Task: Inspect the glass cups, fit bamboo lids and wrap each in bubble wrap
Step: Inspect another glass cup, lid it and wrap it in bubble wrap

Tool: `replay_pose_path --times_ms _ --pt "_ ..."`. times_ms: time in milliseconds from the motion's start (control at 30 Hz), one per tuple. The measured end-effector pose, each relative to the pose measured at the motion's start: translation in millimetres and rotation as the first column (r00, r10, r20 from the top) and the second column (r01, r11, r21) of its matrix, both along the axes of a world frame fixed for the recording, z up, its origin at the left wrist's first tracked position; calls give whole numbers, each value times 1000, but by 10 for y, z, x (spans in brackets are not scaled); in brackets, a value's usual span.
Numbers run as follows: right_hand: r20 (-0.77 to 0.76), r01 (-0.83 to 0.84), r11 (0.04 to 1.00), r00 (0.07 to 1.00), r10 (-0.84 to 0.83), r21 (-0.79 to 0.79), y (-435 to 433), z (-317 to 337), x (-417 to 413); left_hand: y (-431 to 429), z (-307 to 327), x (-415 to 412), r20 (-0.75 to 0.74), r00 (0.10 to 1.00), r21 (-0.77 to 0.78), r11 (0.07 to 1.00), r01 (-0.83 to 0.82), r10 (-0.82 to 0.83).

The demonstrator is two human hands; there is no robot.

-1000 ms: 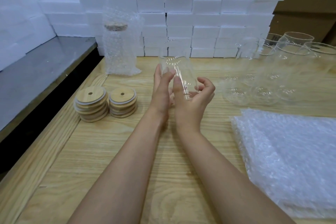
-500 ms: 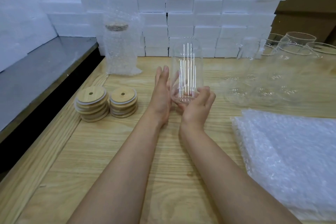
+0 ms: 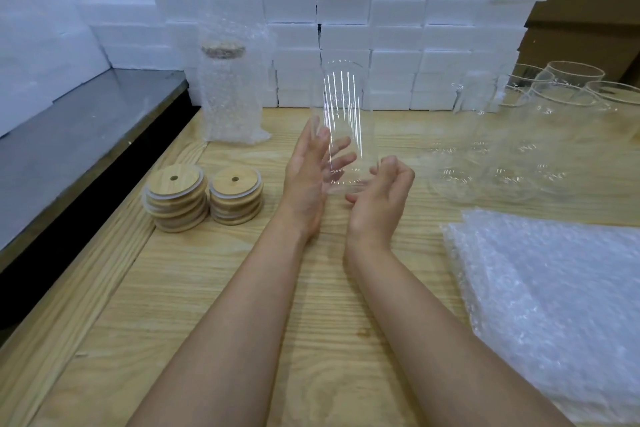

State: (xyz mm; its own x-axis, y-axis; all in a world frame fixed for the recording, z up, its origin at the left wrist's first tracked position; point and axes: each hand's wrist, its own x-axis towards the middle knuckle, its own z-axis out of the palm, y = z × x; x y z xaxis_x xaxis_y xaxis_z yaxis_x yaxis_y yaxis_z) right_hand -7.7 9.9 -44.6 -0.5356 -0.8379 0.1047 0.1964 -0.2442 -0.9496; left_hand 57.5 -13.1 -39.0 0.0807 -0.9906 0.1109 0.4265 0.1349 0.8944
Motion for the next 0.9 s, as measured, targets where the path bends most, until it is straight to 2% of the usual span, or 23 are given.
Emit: replay_pose_path --times_ms 100,200,400,500,700,900 --pt "-109 -99 989 990 87 -110 63 16 39 22 -7 3 22 999 -10 999 -43 43" --pt "-198 -170 978 970 144 -123 82 4 82 7 -19 -12 13 997 -21 997 -70 70" --pt "-212 -127 982 973 95 -142 58 -14 58 17 3 -24 -13 998 -11 998 -60 60" --pt "-141 -147 982 981 130 -117 54 -1 53 -7 26 4 -85 996 35 999 -2 5" --pt "108 -184 982 976 187 -36 -2 -37 24 -17 6 -1 -144 984 84 990 113 -100" --pt "187 -181 984 966 178 -1 0 -6 27 -1 -8 16 -49 992 104 988 118 -113"
